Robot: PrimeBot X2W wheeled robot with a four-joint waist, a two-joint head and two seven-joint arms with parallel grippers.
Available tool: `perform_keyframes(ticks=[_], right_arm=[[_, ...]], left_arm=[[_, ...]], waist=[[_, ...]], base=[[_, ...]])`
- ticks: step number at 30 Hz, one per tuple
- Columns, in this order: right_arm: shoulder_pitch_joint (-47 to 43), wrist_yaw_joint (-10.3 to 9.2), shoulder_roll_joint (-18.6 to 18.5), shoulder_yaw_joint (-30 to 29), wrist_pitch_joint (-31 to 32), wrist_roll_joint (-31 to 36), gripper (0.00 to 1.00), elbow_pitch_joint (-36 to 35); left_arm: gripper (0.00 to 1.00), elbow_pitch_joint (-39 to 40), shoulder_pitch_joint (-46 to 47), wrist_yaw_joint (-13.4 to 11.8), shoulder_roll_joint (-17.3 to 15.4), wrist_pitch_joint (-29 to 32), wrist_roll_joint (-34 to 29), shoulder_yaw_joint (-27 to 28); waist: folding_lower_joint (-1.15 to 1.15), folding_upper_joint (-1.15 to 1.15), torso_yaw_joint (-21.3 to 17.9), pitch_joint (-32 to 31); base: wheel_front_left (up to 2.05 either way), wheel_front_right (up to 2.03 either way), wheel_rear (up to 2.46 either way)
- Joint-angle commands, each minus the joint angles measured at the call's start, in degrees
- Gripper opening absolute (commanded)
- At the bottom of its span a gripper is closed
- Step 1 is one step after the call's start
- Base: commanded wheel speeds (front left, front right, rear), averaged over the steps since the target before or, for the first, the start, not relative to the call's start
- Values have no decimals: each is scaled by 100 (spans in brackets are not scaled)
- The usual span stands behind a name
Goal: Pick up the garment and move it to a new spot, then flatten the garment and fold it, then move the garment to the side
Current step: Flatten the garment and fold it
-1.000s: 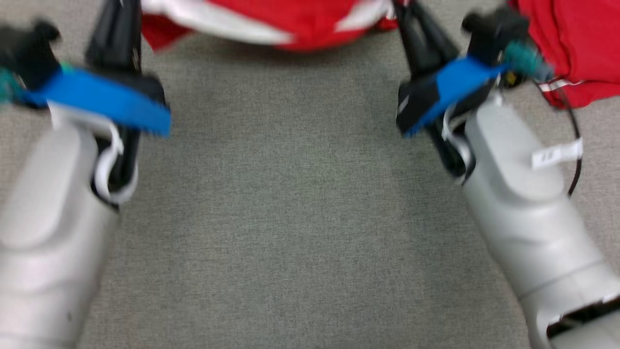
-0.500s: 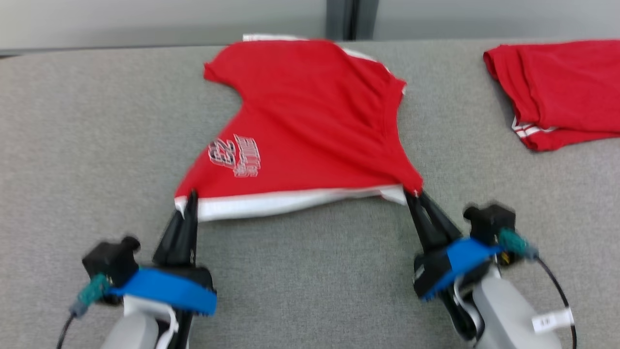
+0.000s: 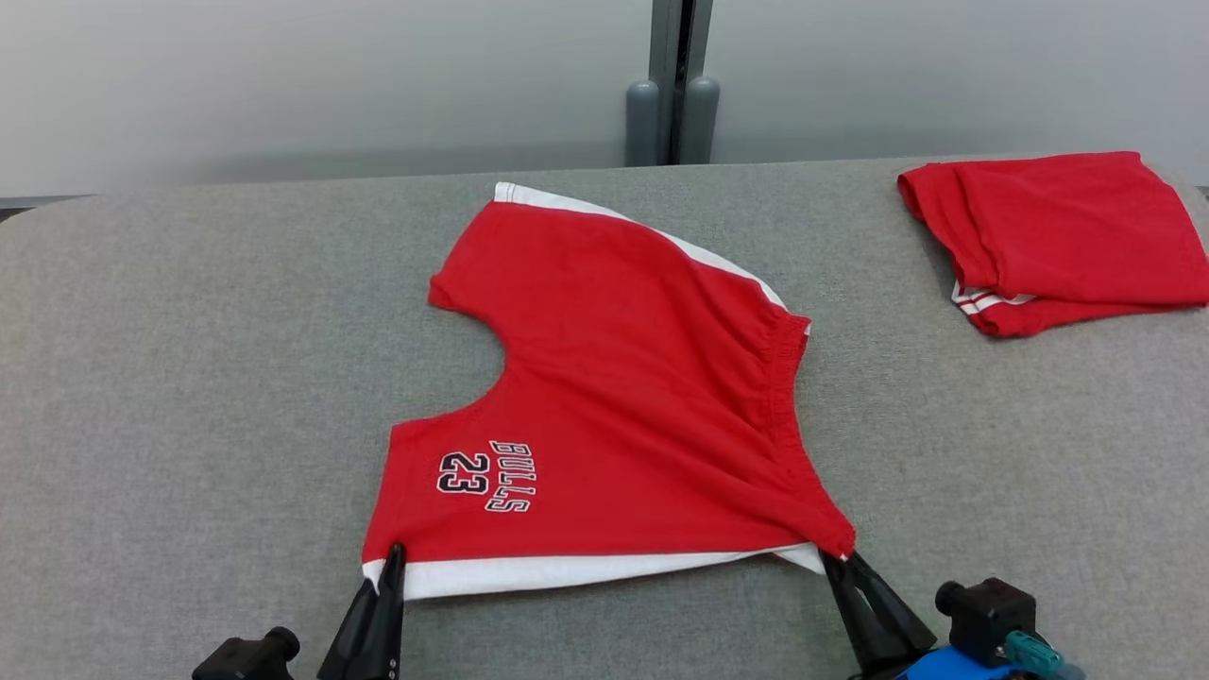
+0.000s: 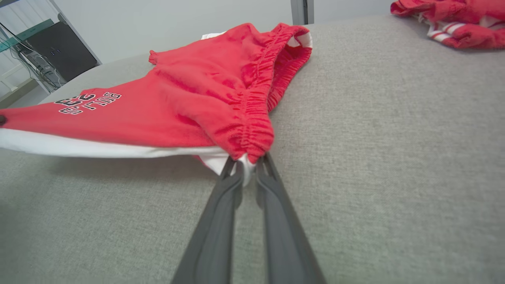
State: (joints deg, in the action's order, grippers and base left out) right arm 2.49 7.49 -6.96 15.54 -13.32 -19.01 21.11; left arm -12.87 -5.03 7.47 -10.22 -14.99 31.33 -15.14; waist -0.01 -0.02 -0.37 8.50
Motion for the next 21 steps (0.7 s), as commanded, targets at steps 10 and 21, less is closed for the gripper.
perform_keyframes(ticks=[10,21], right_arm=[[-67,1,126,39,271,154,0,-672],[950,1,339,372,265,220,0,-818]], left_arm=[[0,67,382,5,-202,-26,-89,80],[0,-195,1918,5,-1103,204,-5,-190]], waist=[[1,2,-120,161],[1,2,-537,689]], base=[[0,0,0],[0,0,0]])
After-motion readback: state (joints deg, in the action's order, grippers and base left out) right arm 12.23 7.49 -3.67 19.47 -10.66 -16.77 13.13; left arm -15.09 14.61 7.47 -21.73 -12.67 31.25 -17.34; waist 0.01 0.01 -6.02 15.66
